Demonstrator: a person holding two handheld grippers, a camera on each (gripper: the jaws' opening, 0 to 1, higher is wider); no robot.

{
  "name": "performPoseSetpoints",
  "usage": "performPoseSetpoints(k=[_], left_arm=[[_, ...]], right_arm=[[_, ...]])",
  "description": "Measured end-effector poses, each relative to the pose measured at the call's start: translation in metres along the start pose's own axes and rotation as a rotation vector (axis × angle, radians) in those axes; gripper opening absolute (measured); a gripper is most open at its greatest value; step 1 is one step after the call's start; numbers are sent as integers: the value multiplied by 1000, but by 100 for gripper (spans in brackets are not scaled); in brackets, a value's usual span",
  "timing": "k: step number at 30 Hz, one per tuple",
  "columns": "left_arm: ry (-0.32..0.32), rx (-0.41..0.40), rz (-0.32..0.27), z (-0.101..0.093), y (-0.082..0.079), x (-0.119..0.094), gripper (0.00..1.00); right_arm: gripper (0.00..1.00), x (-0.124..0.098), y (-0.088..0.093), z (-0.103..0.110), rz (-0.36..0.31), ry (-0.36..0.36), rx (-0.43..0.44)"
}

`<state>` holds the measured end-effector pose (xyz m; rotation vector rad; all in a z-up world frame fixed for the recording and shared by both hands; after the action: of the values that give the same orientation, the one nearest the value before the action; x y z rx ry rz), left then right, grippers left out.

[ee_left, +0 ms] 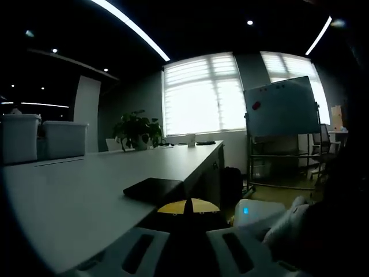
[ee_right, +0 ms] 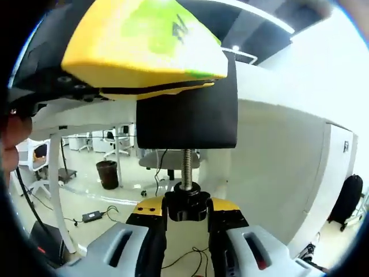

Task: Clamp the fixed fixture on the desktop, loosen the retaining clip, secure it to the edge of the desk, and tighten the retaining clip.

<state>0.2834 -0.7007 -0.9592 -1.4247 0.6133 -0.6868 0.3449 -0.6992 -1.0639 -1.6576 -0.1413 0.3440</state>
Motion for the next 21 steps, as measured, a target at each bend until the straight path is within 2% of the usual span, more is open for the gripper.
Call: performPoseSetpoints(k=[1, 3, 5, 7, 11, 15, 21], left_arm=[[0, -1, -2, 0, 0, 0, 1], [1, 2, -3, 0, 0, 0, 1], [0, 3, -3, 0, 0, 1, 1], [-1, 4, -4, 0, 0, 1, 1], [-5, 8, -1, 0, 1, 1, 1], [-19, 10, 5, 0, 3, 3, 1], [-38, 16, 18, 1, 3, 5, 1]], right_arm=[[26, 0, 2, 0, 13, 6, -16], [25, 0, 2, 1, 1, -5, 33], [24, -2, 4, 1, 3, -10, 38], [20, -1, 5, 2, -4, -22, -1], [19, -3, 4, 1, -6, -79, -20], [19, -5, 3, -6, -7, -91, -69], [23, -4, 1, -3, 6, -100, -114]])
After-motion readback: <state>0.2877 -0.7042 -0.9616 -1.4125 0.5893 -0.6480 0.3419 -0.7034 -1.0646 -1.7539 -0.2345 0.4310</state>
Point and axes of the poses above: the point that each gripper's makers call its tool centre point, and the gripper's own axes: x roughly forward along the fingers, z roughly to its left, y roughly out of its underside, the point moved 1 cm from there along -x, roughly backward along the fingers, and after that the axes turned 10 degrees about -y, right-handed, at the moved point
